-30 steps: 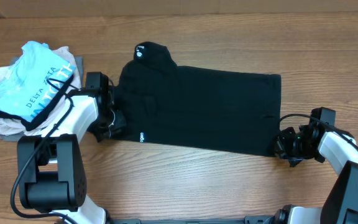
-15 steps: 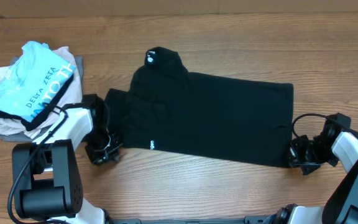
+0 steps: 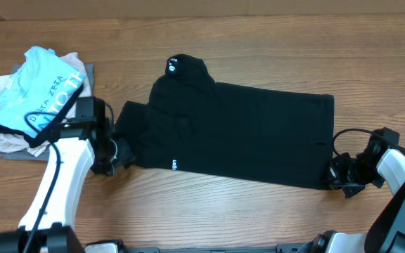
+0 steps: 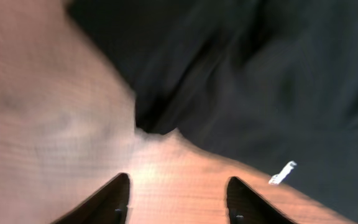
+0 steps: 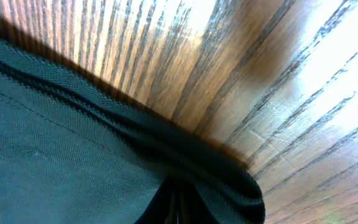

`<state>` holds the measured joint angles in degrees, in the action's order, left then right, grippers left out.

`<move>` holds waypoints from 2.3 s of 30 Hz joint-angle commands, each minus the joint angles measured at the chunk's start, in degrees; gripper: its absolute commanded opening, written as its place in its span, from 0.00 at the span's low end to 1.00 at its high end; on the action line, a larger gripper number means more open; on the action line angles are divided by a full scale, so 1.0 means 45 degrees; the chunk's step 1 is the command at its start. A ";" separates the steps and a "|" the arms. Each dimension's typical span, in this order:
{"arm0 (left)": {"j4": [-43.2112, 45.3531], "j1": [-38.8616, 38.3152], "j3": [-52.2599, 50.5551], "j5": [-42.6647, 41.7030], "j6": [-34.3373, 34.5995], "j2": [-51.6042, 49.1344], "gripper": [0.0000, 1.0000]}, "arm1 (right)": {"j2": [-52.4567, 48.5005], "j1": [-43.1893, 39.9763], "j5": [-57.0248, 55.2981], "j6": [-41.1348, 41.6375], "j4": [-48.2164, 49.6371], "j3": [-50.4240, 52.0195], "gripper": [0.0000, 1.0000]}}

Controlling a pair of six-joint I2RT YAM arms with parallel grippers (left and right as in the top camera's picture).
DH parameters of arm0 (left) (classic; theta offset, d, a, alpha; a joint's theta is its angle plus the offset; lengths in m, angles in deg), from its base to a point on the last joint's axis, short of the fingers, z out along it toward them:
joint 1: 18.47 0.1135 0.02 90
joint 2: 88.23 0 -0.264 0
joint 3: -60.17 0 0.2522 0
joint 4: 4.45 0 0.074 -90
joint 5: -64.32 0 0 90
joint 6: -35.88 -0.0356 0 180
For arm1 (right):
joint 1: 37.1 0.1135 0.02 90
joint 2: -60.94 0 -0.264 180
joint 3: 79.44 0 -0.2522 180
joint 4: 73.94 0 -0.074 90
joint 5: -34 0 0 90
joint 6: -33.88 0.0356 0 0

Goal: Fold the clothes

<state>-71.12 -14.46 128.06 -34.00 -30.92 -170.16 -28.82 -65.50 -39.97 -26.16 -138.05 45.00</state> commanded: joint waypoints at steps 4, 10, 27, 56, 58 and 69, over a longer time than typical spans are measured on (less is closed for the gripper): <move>0.1870 0.0034 -0.0525 0.0894 -0.1277 -0.1282 0.63 | -0.0214 -0.0131 -0.0656 -0.0097 0.0165 -0.0185 0.04; 0.2943 0.0044 -0.0539 0.0355 -0.1583 -0.3502 0.57 | -0.0214 -0.0131 -0.0539 -0.0335 0.0170 -0.0185 0.04; -0.1715 0.2234 -0.0539 0.1666 -0.0427 -0.4420 0.04 | -0.0214 -0.0131 -0.0554 -0.0578 0.0136 -0.0185 0.04; 0.2064 -0.1229 0.4177 -0.1224 -0.5503 -0.1778 0.62 | 0.1991 -0.0010 0.3891 -0.1763 0.0461 -0.2803 0.35; 0.2943 -0.1350 0.4269 -0.1161 -0.5493 -0.2783 0.62 | 0.1991 0.0087 0.3895 -0.1768 0.0408 -0.2803 0.35; 0.4342 -0.1394 0.6620 -0.1501 -0.5746 -0.7509 0.64 | 0.1991 0.1064 0.3264 -0.1758 0.0306 -0.2798 0.35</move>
<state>-52.17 -20.31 154.33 -39.68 -54.48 -201.88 -20.53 -62.05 -24.12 -33.68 -136.80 33.43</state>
